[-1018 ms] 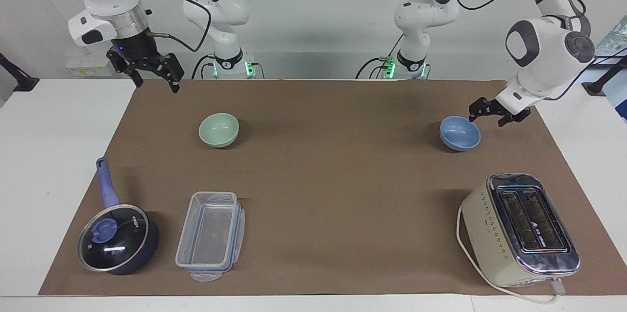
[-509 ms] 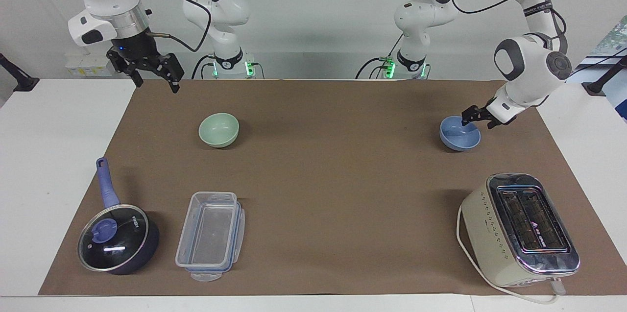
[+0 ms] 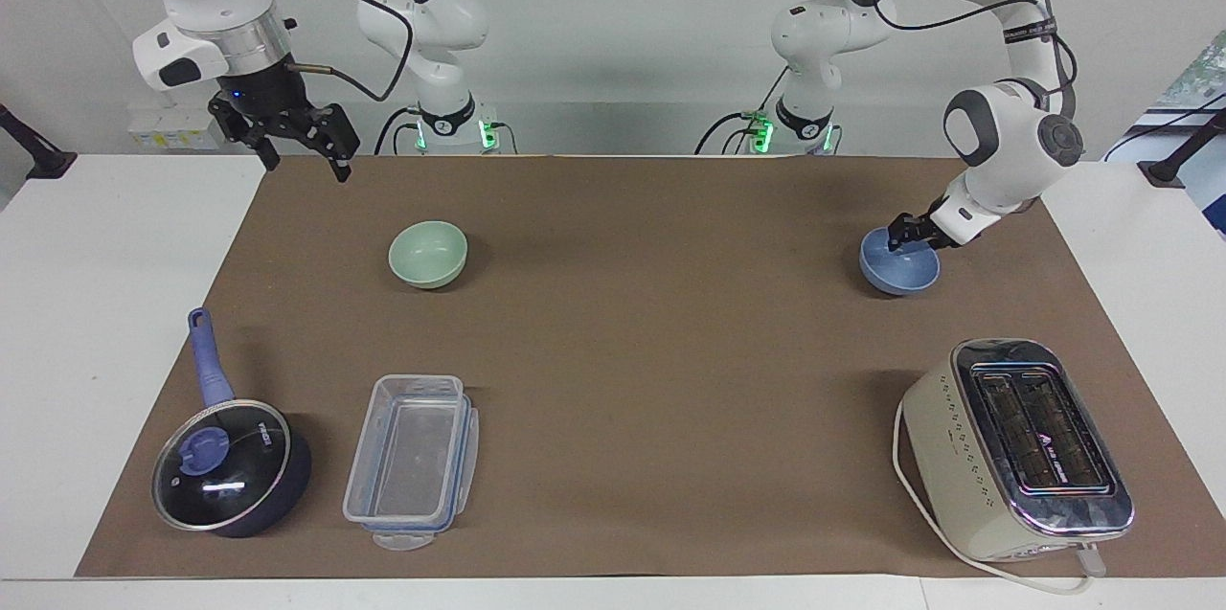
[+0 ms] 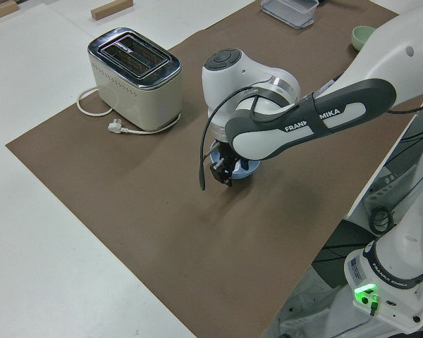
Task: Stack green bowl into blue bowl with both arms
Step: 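Reach the left gripper to the blue bowl rim and grasp it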
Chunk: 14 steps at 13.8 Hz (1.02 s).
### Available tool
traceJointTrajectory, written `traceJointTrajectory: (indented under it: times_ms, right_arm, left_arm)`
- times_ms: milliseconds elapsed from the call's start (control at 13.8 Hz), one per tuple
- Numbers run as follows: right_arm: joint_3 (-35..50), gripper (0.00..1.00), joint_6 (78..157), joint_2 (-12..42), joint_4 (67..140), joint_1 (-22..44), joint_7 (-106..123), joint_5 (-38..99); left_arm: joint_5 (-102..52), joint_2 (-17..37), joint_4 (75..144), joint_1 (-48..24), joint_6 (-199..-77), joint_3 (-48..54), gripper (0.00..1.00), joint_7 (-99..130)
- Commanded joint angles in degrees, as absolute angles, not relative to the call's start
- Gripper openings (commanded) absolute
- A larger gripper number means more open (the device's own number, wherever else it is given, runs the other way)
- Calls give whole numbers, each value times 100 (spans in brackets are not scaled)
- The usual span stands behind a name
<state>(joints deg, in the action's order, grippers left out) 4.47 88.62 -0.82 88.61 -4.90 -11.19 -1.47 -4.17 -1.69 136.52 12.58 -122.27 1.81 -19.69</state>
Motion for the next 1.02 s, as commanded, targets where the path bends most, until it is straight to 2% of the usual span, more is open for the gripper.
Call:
traceJointTrajectory:
  times_ms: [0,291,582,945]
  right_arm:
    - [448,100,8895,-167,8965,-562,-1055,-88]
    - [448,100,8903,-167,8974,-624,-1046,-88]
    - [448,100,8912,-167,8974,-624,-1046,-88]
    - [448,100,8912,-167,8965,-624,-1055,-88]
  left_arm:
    - [-597,-325,13747,1362,-12366,229,0,-2030]
    - [-738,-62,13116,1441,-11771,229,0,-2048]
    - [-747,-35,12552,1336,-11119,281,0,-1838]
    - [-914,-44,12507,441,-11109,290,0,-802]
